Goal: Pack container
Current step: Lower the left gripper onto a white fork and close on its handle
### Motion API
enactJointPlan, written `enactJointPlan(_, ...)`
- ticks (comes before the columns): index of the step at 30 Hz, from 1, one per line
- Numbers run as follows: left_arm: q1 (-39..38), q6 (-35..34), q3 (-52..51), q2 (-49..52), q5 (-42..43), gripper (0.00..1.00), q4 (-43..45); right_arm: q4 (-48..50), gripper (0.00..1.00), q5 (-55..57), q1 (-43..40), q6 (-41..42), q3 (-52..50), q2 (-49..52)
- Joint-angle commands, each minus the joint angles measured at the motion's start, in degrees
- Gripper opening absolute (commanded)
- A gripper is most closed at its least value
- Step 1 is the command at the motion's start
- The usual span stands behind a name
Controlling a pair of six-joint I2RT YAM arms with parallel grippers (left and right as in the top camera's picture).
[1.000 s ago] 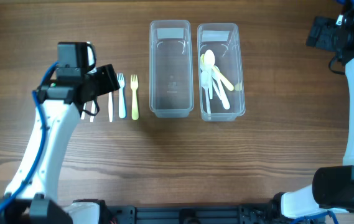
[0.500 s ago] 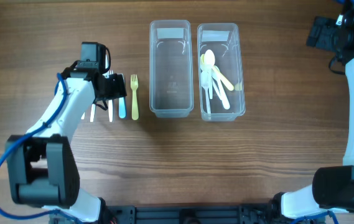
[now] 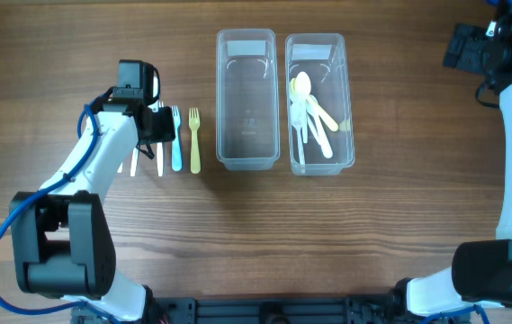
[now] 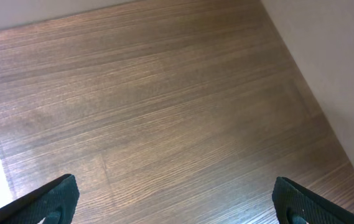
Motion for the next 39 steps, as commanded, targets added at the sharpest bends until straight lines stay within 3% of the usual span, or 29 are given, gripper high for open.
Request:
enactJointPlan(1, 0.0, 1.1, 1.2, 0.4, -1.2, 0.46, 0.6, 0.2, 1.0, 1.0, 0.1, 0.6, 0.4, 0.2)
enactJointPlan(31, 4.5, -0.6, 1.1, 9.6, 0.4, 0.45, 4.2, 0.2, 1.0, 1.0, 0.1, 0.7, 0.4, 0.2)
enactJointPlan(39, 4.5, -0.6, 1.1, 9.6, 1.3, 0.37, 4.5, 0.2, 1.0, 1.0, 0.1, 0.7, 0.4, 0.2)
